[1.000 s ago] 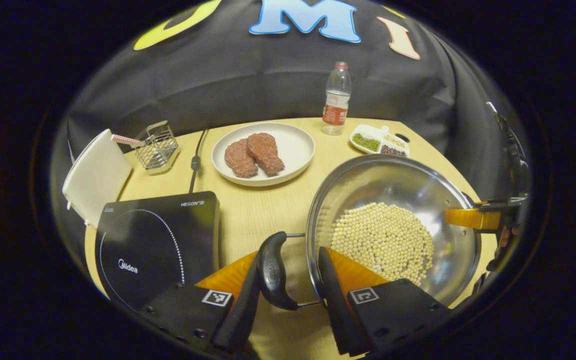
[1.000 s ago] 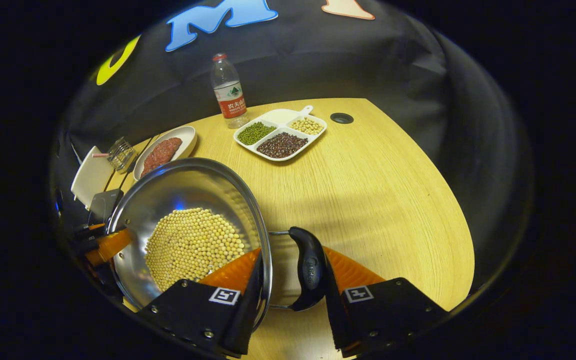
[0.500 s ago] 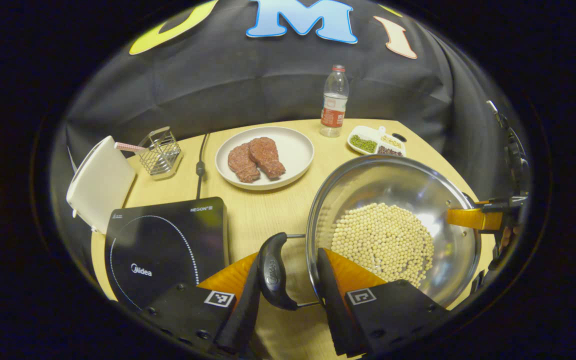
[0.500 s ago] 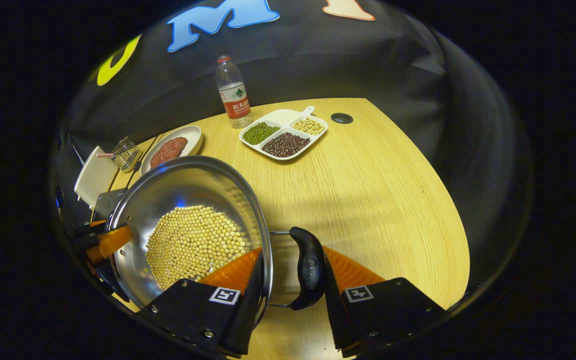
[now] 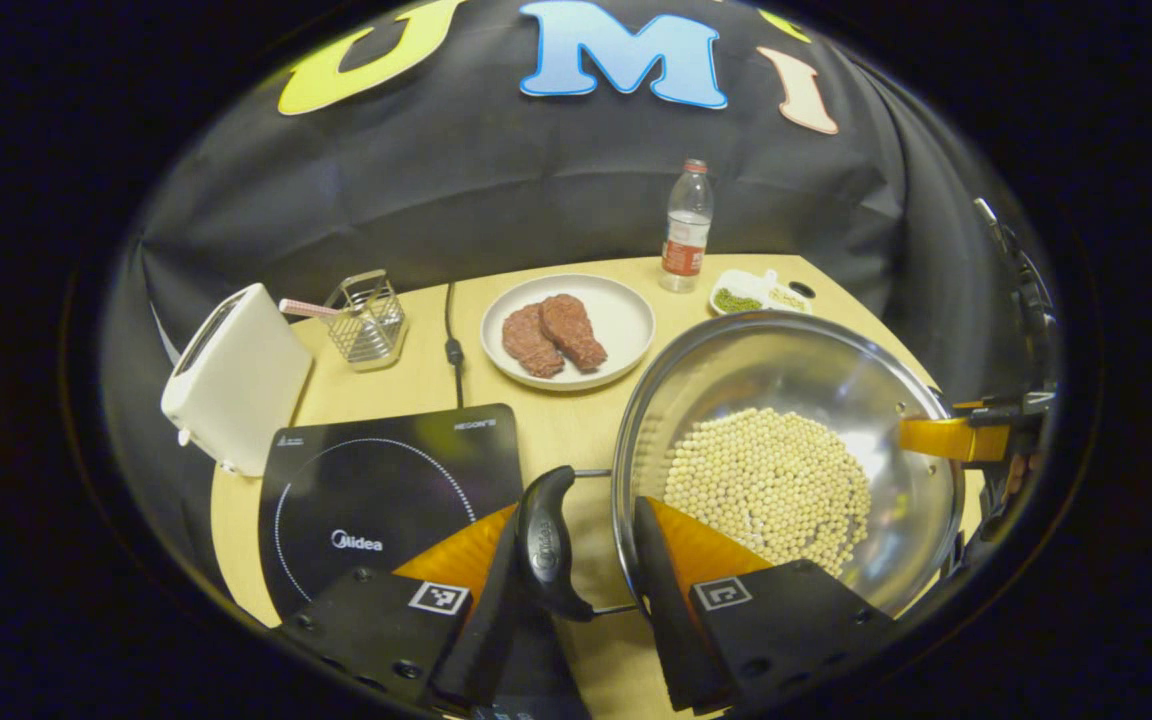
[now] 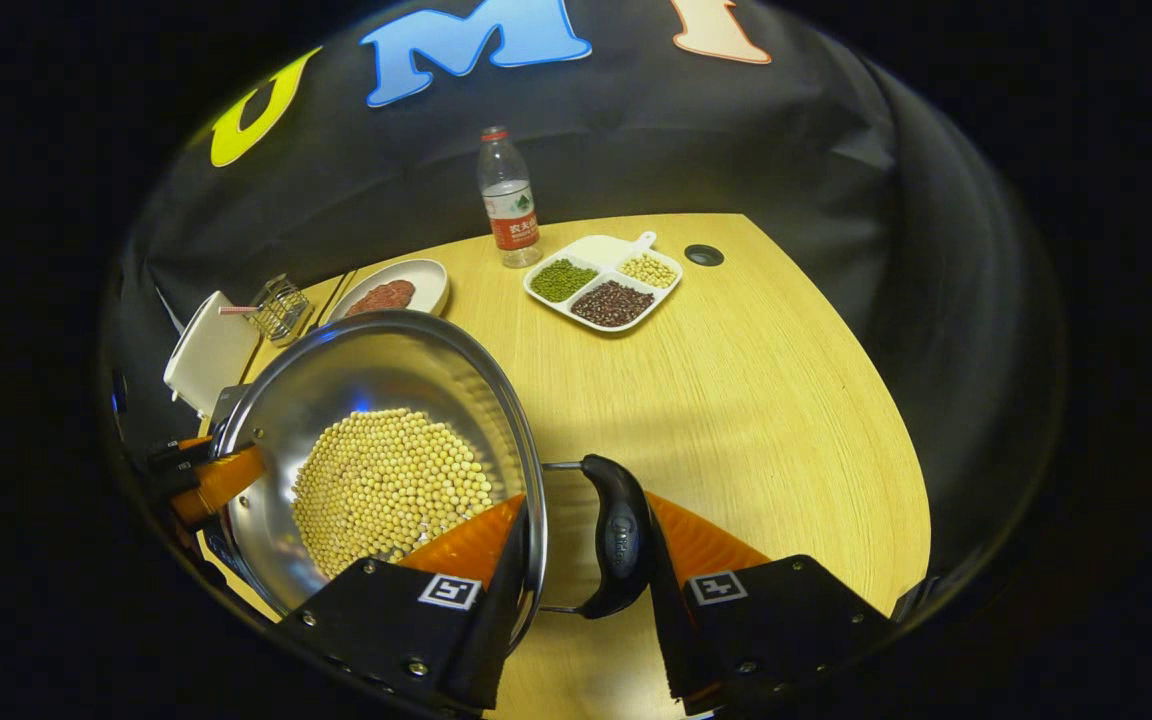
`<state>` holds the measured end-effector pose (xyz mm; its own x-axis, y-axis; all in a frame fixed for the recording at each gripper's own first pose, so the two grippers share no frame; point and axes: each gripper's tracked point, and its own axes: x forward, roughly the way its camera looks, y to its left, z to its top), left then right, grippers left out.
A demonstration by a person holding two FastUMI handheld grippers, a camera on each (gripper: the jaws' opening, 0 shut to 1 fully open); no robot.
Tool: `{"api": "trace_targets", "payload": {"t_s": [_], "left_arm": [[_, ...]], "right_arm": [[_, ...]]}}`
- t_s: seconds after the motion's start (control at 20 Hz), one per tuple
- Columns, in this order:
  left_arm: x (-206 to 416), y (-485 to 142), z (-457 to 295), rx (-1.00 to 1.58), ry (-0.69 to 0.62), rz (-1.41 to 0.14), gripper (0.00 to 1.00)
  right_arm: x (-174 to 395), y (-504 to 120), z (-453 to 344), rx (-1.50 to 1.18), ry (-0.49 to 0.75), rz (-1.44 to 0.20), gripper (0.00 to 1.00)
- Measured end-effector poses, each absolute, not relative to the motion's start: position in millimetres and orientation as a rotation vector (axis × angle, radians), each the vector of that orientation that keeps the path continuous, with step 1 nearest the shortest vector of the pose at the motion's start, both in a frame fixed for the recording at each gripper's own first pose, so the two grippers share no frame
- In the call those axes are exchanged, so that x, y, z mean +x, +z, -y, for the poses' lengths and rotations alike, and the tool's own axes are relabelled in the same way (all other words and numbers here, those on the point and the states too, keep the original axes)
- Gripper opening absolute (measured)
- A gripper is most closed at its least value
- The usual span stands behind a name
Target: First push the handle of the pot to place it horizontally, then grasp the pot with both hands and set it on the induction cooktop.
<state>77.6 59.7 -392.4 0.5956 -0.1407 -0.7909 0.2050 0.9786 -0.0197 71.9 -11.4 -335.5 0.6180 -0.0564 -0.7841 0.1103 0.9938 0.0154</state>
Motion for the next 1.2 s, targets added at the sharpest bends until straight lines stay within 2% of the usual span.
{"api": "trace_targets", "payload": {"t_s": [0.1, 0.3, 0.35, 0.4, 0.45, 0.5, 0.55, 0.6, 0.9, 0.95, 1.2], "left_arm": [[76.2, -389.1, -73.7, 0.062, -0.195, -0.907, 0.64], [73.5, -381.8, -107.0, 0.041, -0.174, -0.902, 0.67], [72.4, -381.2, -115.6, 0.041, -0.169, -0.899, 0.67], [72.7, -379.1, -123.6, 0.041, -0.164, -0.898, 0.67], [72.0, -379.6, -132.2, 0.037, -0.153, -0.894, 0.67], [70.1, -379.7, -141.4, 0.041, -0.146, -0.896, 0.62], [68.4, -379.7, -150.0, 0.035, -0.14, -0.898, 0.65], [67.8, -379.1, -157.1, 0.029, -0.134, -0.896, 0.62], [66.1, -372.3, -199.5, 0.016, -0.103, -0.882, 0.68], [66.5, -370.9, -206.0, 0.011, -0.098, -0.882, 0.65], [63.6, -370.0, -238.6, -0.001, -0.084, -0.886, 0.65]], "right_arm": [[70.9, -331.6, -2.2, 0.068, -0.092, -0.897, 0.61], [74.2, -322.4, -32.8, 0.053, -0.07, -0.884, 0.61], [74.7, -322.0, -40.4, 0.047, -0.067, -0.888, 0.55], [75.6, -323.5, -47.9, 0.039, -0.064, -0.891, 0.61], [76.0, -324.6, -55.5, 0.027, -0.057, -0.895, 0.61], [77.0, -324.8, -63.2, 0.02, -0.049, -0.892, 0.55], [75.7, -318.1, -70.3, 0.019, -0.044, -0.889, 0.51], [79.4, -325.2, -77.7, 0.018, -0.04, -0.887, 0.56], [86.1, -321.7, -117.6, 0.008, -0.011, -0.886, 0.56], [87.2, -320.9, -123.7, 0.003, -0.008, -0.885, 0.56], [91.6, -322.4, -152.3, -0.007, 0.013, -0.891, 0.56]]}}
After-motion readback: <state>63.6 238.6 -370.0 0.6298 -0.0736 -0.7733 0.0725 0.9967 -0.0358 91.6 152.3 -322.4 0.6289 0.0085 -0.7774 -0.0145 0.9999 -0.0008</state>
